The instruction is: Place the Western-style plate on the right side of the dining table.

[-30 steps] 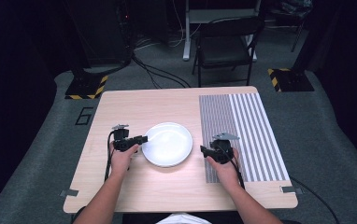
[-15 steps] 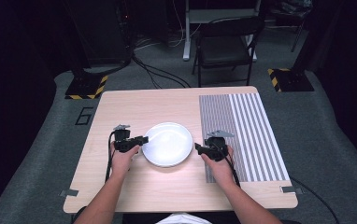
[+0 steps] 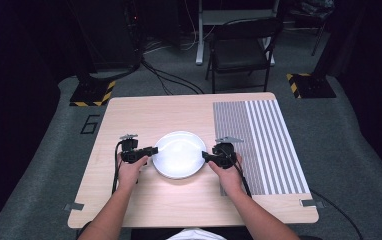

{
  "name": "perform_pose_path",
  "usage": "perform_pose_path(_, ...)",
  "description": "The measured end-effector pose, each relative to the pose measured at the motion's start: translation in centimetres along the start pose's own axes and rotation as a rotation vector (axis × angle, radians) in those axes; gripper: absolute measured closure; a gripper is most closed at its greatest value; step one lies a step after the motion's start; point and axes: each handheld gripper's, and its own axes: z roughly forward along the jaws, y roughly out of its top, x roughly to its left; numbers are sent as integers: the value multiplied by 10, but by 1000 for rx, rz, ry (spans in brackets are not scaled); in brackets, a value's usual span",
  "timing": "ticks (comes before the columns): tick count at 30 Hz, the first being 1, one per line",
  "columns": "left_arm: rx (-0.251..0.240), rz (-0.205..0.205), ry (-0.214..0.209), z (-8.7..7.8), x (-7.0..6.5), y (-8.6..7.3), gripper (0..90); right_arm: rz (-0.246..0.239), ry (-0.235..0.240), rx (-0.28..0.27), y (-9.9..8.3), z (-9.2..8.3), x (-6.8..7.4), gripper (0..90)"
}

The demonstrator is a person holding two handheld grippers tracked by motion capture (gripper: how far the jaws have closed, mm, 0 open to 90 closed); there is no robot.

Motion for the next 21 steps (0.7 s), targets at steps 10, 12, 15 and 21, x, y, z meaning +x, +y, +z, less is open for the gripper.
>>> perform_pose_path(10,7,21,0,3,-2,-2,622,40,33,18,-7,13,5,478)
perform_pose_path(12,6,19,0,3,-3,-2,621,43,34,22,-7,15,6,485)
perform_pose_path(15,3,11,0,3,-3,-2,621,48,45,23,-7,17,7,490)
perform_pose_path(21,5,29,8,4,-4,-2,619,81,32,14,-7,18,7,528)
